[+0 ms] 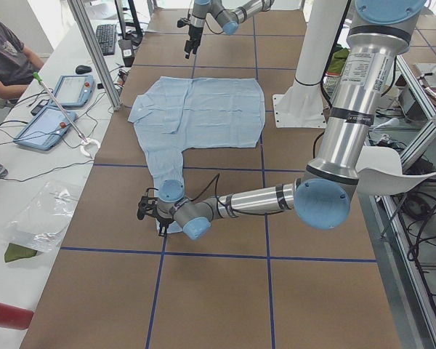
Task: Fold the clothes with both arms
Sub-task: 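Grasp the other sleeve cuff with the left gripper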
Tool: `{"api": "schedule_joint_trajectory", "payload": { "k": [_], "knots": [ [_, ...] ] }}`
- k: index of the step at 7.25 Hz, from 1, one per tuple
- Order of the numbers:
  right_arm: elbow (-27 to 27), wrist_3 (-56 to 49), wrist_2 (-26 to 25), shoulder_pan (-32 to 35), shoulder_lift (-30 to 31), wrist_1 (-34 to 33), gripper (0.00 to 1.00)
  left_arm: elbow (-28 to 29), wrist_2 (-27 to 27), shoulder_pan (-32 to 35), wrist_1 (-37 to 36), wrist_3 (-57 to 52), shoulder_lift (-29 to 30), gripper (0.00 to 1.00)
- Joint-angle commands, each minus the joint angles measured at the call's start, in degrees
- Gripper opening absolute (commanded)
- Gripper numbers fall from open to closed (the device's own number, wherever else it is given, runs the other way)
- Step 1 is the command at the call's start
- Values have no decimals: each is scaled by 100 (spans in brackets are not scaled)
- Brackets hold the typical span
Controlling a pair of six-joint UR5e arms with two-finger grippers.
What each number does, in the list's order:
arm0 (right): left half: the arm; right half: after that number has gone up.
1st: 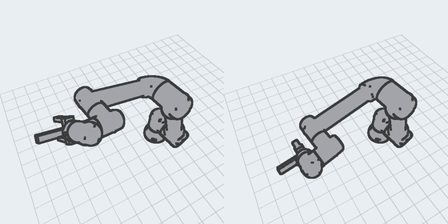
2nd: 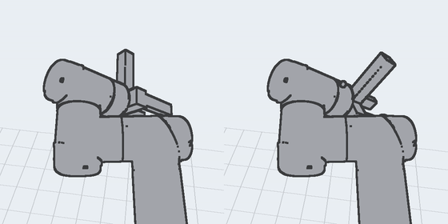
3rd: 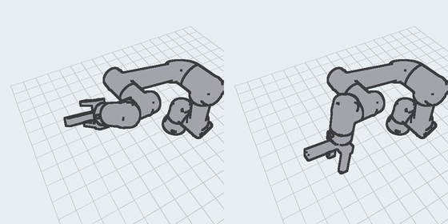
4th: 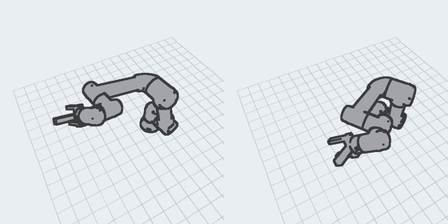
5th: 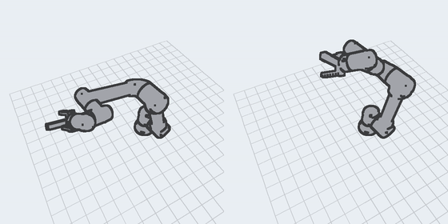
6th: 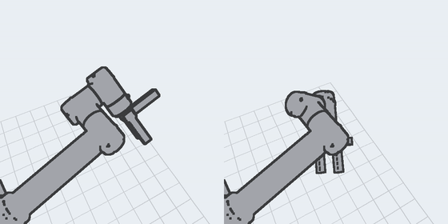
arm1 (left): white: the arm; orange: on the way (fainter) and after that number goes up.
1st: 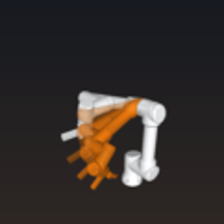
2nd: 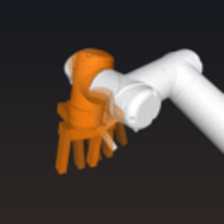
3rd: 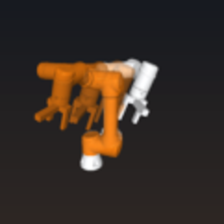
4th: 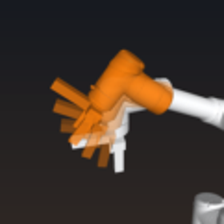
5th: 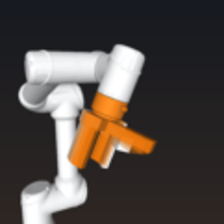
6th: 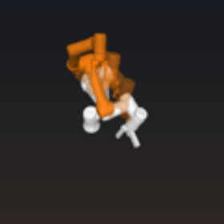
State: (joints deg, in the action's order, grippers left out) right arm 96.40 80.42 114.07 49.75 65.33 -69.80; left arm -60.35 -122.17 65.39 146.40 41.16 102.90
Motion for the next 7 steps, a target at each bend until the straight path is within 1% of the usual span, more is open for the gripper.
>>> {"api": "schedule_joint_trajectory", "payload": {
  "k": [1,2,3,4,5,6,7],
  "knots": [
    [19,0,2,0,6,1,99,-152,-52,0,-41,33,19,0],
    [54,0,2,8,6,-7,99,-544,-87,0,-225,233,19,0],
    [80,0,2,9,50,-7,99,-870,-348,-8,-496,609,63,0],
    [132,0,28,35,172,-7,99,-1334,-429,-26,-803,1213,142,0],
    [272,-113,37,122,452,10,99,-1931,-430,-305,-1102,2081,290,0],
    [439,-628,45,236,811,10,99,-2502,-395,-742,-1532,2881,483,0],
    [484,-1181,80,420,1119,54,99,-2717,-343,-1112,-2006,3759,1059,0]
  ]
}}
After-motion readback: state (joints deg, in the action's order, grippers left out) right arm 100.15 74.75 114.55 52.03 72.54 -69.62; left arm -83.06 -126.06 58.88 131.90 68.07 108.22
